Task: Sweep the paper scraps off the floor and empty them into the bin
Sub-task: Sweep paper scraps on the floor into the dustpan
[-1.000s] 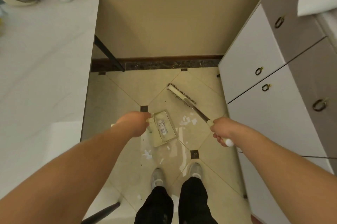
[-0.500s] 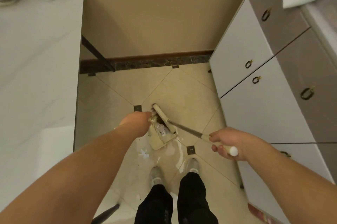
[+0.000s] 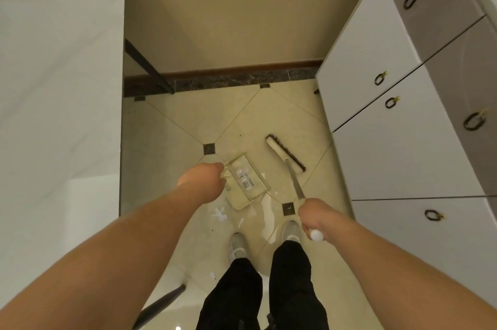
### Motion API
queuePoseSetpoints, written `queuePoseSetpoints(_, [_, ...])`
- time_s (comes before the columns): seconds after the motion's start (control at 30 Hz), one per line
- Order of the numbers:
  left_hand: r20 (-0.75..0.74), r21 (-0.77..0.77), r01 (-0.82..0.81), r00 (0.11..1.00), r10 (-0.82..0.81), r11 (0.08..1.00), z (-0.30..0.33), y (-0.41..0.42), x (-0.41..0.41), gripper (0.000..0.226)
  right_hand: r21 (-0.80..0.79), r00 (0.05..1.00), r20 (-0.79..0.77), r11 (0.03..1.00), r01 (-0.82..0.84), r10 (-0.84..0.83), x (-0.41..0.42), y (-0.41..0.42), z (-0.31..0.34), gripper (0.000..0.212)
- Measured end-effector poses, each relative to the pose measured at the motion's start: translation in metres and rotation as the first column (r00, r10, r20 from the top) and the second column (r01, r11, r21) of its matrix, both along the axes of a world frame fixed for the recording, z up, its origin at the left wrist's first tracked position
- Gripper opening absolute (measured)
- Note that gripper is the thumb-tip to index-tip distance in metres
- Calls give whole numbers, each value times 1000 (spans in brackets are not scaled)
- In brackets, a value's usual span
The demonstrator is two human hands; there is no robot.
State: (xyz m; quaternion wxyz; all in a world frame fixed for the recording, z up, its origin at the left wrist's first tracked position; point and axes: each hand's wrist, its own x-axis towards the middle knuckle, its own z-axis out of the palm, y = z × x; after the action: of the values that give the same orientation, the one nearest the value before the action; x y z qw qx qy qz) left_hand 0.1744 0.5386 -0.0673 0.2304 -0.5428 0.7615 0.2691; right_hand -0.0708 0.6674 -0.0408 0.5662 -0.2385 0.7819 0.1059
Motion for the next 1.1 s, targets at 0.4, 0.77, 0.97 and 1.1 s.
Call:
queuePoseSetpoints(0.4, [-69,-65,-11,998,7,998,13,8,-23,39,2,686,229,705,710,-691,-71,27,59,21])
queuePoseSetpoints(0.77, [-74,-186,-159,986,148,970,72,93,-30,40,-151,709,123,693,705,-695,-98,77,43,11])
queuePoseSetpoints(0.97, [-95,-276,-330,944,316,903,92,196,-41,26,-44,732,121,733,679,-670,-106,127,14,6])
queuePoseSetpoints(1.1, [-58,-322,-358,932,359,877,100,273,-40,27,30,799,161,812,583,-580,-77,173,2,14])
